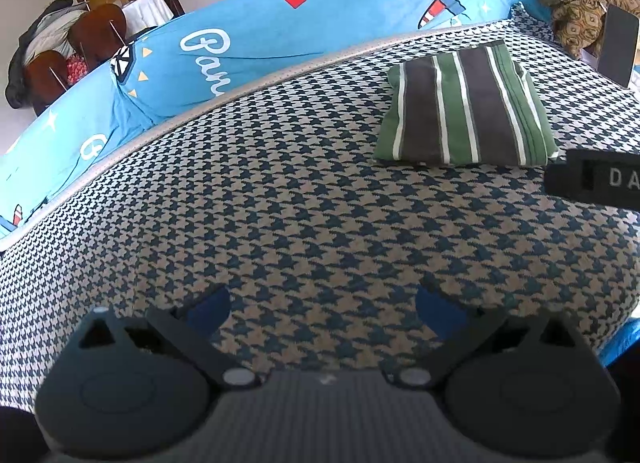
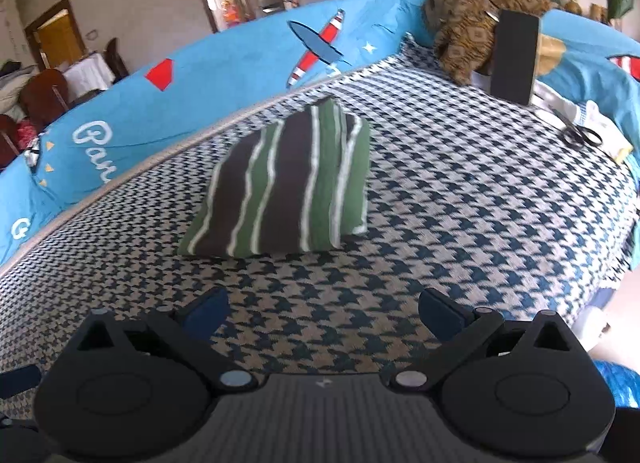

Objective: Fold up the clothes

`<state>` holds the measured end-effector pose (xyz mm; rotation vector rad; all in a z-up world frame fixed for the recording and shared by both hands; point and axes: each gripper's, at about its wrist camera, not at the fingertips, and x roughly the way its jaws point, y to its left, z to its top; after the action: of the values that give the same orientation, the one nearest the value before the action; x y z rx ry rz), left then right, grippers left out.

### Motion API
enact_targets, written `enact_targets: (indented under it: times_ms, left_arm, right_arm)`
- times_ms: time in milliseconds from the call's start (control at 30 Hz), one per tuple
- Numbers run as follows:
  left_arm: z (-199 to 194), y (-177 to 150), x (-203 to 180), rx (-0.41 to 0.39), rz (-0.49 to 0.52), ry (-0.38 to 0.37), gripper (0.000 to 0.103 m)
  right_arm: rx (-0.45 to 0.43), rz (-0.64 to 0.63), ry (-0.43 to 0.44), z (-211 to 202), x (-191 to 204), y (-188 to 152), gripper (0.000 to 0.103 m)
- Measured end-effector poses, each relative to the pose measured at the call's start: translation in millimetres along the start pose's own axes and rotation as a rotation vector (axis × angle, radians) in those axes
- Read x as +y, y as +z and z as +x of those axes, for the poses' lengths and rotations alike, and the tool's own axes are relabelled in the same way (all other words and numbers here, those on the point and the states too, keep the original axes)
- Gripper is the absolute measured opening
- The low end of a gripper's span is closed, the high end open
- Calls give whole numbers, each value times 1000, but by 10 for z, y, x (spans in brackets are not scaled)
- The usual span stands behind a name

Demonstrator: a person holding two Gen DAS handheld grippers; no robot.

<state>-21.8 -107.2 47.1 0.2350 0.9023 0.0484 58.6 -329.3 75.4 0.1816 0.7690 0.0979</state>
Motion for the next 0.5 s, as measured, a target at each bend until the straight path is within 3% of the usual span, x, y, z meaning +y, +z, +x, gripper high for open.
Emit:
enact_targets:
  times_ms: [500]
  left_arm:
    - [-118, -169, 251, 22, -76, -7, 103]
  right_arm:
    - [15, -117, 43, 127, 244, -95, 102]
